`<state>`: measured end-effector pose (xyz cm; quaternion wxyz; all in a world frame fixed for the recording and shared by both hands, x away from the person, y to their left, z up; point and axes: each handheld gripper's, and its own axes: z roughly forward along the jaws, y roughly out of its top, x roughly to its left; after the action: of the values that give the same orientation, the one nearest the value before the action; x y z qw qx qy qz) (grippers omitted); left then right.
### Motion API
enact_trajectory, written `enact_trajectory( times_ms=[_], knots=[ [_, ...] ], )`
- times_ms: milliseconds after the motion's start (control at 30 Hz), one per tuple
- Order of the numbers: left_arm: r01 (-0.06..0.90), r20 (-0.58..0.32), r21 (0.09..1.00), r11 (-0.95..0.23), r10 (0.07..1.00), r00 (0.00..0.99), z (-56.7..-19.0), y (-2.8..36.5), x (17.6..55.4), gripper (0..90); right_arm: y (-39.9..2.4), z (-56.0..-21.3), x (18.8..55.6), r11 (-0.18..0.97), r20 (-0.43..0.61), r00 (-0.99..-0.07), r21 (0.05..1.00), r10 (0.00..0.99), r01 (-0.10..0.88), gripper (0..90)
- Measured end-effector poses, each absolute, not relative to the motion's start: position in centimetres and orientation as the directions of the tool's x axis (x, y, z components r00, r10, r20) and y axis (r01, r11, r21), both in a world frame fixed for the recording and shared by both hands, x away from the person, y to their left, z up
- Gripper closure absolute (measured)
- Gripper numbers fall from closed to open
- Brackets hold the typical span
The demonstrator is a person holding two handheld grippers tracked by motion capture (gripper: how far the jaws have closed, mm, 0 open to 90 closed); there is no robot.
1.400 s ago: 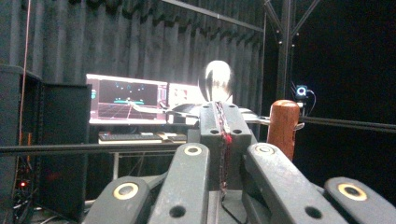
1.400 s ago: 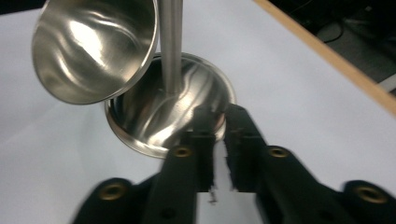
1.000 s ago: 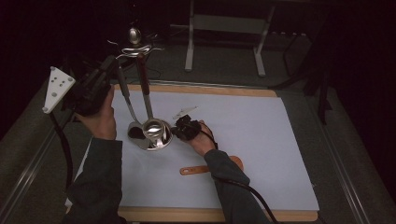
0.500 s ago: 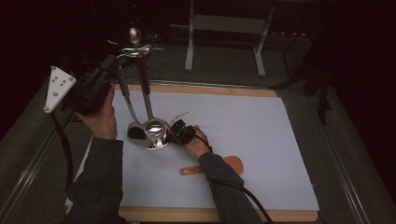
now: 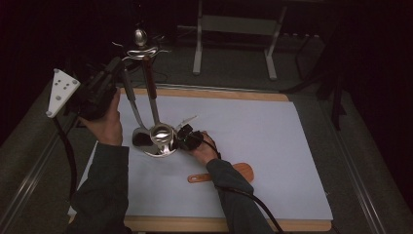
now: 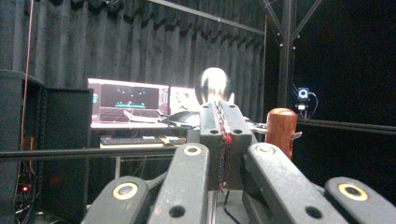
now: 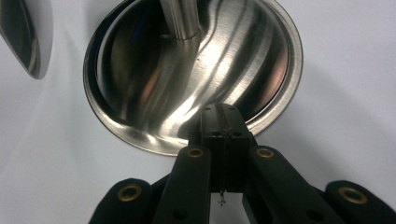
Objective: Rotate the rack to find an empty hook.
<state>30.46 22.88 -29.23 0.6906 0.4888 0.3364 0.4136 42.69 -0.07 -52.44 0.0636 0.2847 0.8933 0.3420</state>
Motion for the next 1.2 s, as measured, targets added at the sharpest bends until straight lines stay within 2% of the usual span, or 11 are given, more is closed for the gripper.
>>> enact_trajectory(
  times_ms=[267, 767, 1200],
  knots=[
    [-0.245, -0.056, 0.955, 0.169, 0.909, 0.413, -29.2, 22.9, 30.5, 90.0, 0.0, -52.3, 42.7, 0.612, 0.079, -0.831, 0.639, 0.55, 0.466, 90.0],
    [-0.214, -0.111, 0.955, 0.208, 0.914, 0.39, -29.1, 24.1, 31.7, 90.0, 0.1, -52.3, 42.8, 0.613, 0.083, -0.829, 0.634, 0.552, 0.471, 90.0],
    [-0.182, -0.133, 0.96, 0.215, 0.916, 0.379, -28.6, 25.2, 34.0, 90.0, 0.1, -52.3, 42.8, 0.613, 0.083, -0.829, 0.634, 0.552, 0.471, 90.0]
  ],
)
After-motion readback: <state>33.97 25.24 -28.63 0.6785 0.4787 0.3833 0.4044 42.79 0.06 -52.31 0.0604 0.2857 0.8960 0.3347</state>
